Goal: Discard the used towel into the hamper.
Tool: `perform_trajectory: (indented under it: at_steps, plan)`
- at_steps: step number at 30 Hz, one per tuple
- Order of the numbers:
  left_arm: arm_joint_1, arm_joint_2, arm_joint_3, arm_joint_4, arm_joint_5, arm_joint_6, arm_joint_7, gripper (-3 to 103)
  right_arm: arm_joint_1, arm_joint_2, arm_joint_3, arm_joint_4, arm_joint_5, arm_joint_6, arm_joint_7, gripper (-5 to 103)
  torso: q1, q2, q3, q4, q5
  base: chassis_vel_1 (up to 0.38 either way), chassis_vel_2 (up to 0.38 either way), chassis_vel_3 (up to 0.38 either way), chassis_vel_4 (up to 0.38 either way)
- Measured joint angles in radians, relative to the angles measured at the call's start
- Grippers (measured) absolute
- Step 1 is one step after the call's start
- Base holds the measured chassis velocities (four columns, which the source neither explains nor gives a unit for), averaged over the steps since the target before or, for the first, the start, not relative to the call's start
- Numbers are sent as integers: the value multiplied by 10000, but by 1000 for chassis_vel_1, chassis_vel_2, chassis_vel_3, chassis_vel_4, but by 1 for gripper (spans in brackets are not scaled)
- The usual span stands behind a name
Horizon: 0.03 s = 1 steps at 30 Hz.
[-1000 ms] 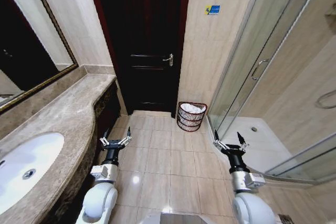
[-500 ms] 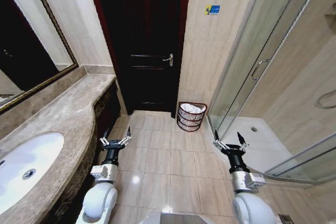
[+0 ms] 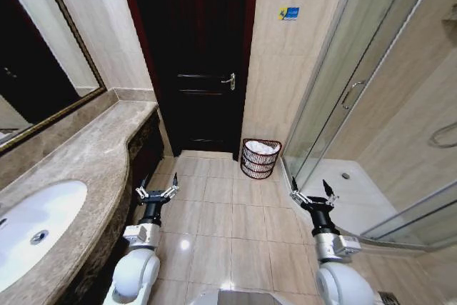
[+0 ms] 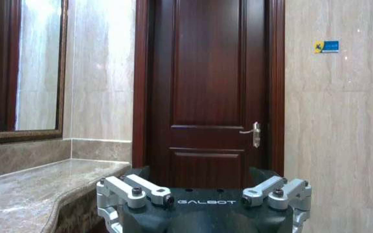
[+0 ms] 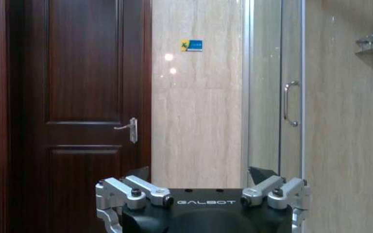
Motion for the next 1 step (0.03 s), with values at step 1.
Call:
perform_trajectory:
  at_steps: [1]
  plan:
    - [0, 0, 0, 0, 0, 0, 0, 100, 0, 0, 0, 0, 0, 0, 0, 100, 0, 0, 0, 0, 0, 0, 0, 0, 0]
